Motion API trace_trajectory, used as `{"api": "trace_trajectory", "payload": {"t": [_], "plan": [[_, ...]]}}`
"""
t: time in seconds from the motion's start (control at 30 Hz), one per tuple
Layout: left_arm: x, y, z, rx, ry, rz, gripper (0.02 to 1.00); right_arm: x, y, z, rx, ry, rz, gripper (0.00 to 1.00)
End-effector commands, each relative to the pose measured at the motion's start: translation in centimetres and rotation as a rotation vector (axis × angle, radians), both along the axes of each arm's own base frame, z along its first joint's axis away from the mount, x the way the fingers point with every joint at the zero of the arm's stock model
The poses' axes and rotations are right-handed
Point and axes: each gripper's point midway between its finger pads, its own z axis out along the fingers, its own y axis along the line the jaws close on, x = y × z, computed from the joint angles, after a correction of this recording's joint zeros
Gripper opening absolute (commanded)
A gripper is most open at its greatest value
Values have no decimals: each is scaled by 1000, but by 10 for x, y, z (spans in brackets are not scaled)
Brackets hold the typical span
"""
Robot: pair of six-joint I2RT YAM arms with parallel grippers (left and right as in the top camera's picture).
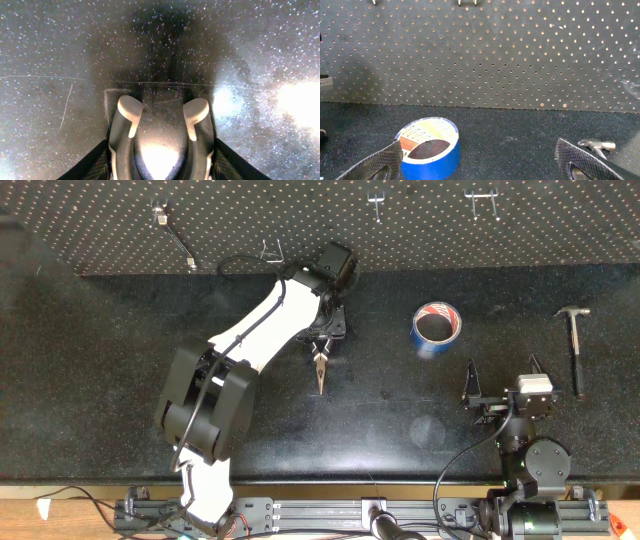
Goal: Place Tools Onto Pegboard
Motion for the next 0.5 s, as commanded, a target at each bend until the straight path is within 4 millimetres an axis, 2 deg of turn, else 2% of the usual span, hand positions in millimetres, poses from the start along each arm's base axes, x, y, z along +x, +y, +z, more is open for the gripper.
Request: {"api": "trace_trajectory", "payload": {"t": [0.03, 0.1, 0.13, 0.2, 0.27, 0.33, 0.5], "plan": [[-1, 5, -9, 19, 19, 6, 430, 0, 0, -1, -12, -1, -2, 996], [-1, 5, -9, 20, 19, 6, 362, 0, 0, -1, -11, -1, -2, 996], [-1, 5, -9, 20, 19, 6, 272, 0, 0, -1, -11, -1, -2, 996], [-1, 5, -9, 19, 20, 6, 29, 0, 0, -1, -12, -1, -2, 996], [-5, 6, -8, 20, 30, 5, 29, 0, 0, -1, -11, -1, -2, 996], [-7, 7, 4, 18, 23, 3, 29, 0, 0, -1, -12, -1, -2, 996], [-5, 17, 52, 22, -75, 13, 29, 0, 0, -1, -12, -1, -2, 996]]}}
